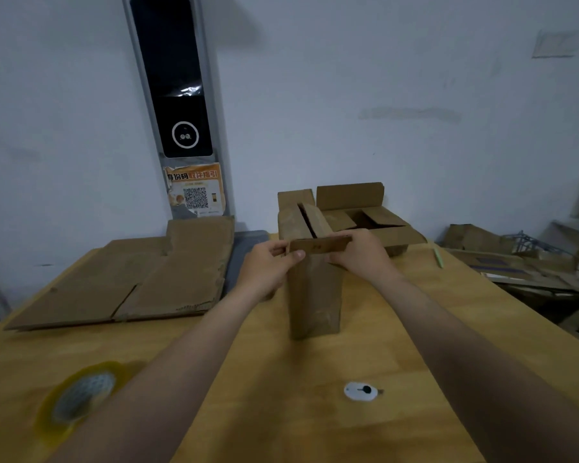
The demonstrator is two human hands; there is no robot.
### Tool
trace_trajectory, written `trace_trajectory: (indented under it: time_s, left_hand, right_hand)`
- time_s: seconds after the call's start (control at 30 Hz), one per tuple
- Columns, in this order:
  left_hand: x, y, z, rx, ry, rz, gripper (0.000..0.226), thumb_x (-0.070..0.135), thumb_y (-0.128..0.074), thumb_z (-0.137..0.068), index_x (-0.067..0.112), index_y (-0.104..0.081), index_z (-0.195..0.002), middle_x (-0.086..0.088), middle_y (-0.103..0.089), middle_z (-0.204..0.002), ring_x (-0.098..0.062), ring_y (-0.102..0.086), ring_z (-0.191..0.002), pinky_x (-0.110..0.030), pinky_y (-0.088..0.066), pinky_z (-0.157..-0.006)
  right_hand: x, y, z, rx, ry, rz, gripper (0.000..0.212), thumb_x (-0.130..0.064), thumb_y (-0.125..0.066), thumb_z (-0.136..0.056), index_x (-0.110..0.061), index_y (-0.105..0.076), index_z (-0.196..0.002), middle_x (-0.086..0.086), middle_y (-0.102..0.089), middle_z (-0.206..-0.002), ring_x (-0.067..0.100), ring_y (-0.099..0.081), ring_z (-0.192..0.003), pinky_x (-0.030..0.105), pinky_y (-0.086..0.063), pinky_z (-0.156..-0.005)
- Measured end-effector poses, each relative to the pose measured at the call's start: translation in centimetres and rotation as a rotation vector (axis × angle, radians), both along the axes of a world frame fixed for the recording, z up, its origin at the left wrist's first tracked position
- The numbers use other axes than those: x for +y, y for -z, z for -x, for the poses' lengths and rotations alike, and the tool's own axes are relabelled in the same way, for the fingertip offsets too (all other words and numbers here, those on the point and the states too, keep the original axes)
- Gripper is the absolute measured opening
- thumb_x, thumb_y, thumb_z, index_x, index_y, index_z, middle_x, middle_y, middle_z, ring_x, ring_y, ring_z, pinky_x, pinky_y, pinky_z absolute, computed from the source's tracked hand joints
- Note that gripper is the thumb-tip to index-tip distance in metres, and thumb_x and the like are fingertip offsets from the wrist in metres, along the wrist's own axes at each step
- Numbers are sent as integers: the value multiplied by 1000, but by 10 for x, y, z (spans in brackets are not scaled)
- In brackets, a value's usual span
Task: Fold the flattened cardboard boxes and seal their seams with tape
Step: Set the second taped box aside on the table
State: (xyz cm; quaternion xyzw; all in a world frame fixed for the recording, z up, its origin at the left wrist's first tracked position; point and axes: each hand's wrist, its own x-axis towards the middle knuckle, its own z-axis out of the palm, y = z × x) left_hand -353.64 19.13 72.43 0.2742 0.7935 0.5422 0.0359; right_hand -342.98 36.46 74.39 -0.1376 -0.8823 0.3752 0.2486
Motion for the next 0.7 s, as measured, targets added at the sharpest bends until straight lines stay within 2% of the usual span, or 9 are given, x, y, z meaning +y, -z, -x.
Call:
trace_trajectory:
  time_s: [0.07,0.13,0.23,0.3,0.37,0.53,0.57,0.63,0.7]
  left_hand:
    - [12,-5,21,3,2,38,45,54,-69,-91,25,-72,-125,8,-73,-119,-9,-68,-103,-29,-59,-79]
    - [25,-11,41,5,-14,61,47,57,-64,-93,23,-73,-124,7,-73,-118,-10,-69,-99,-27,-59,-71]
    - [48,-14,76,2,-30,68,46,53,-64,-95,21,-71,-127,5,-72,-122,-12,-69,-98,-29,-60,-72]
    - [63,-12,99,-63,-38,55,45,47,-69,-95,19,-69,-129,3,-71,-123,-17,-69,-102,-36,-63,-78]
    - [80,-12,127,-138,-37,22,48,43,-74,-92,17,-68,-131,1,-70,-123,-19,-69,-99,-46,-63,-84]
    - [123,-20,193,-117,-59,79,55,53,-73,-89,18,-65,-131,3,-66,-127,-22,-70,-92,-44,-61,-82]
    - [132,-20,206,-143,-58,55,56,53,-74,-89,18,-65,-132,3,-66,-125,-21,-69,-91,-46,-61,-86]
    - [146,-16,228,-205,-65,19,50,51,-74,-90,21,-65,-129,8,-63,-109,-22,-68,-92,-50,-59,-93]
    - [156,-12,247,-221,-88,-11,51,52,-71,-92,21,-63,-132,10,-59,-102,-23,-66,-92,-50,-57,-96]
  right_hand:
    - [14,-6,18,18,-10,97,23,-27,-78,-88,-31,-70,-109,-13,-71,-99,7,-65,-97,20,-52,-75]
    - [26,-11,38,40,-20,218,25,-35,-75,-91,-32,-63,-113,-11,-71,-105,7,-68,-95,28,-59,-73]
    - [42,-7,72,41,-6,308,25,-35,-71,-94,-30,-59,-115,-7,-70,-111,14,-69,-101,40,-63,-78]
    - [54,-3,98,21,9,268,28,-31,-71,-94,-25,-63,-120,-6,-70,-112,16,-68,-105,38,-63,-80]
    - [68,0,127,7,19,237,32,-28,-74,-92,-23,-65,-123,-7,-69,-112,16,-67,-105,35,-62,-79]
    - [111,3,199,-30,52,205,34,-35,-77,-88,-27,-67,-119,-8,-71,-111,15,-68,-100,41,-63,-81]
    - [118,5,212,-22,57,242,33,-34,-76,-90,-24,-67,-119,-6,-72,-111,16,-69,-101,42,-63,-83]
    - [128,11,233,28,62,385,33,-29,-75,-91,-19,-67,-122,-3,-72,-112,19,-68,-106,43,-61,-88]
    - [134,18,249,72,28,460,39,-23,-75,-91,-22,-63,-128,-5,-69,-118,18,-65,-113,38,-59,-87]
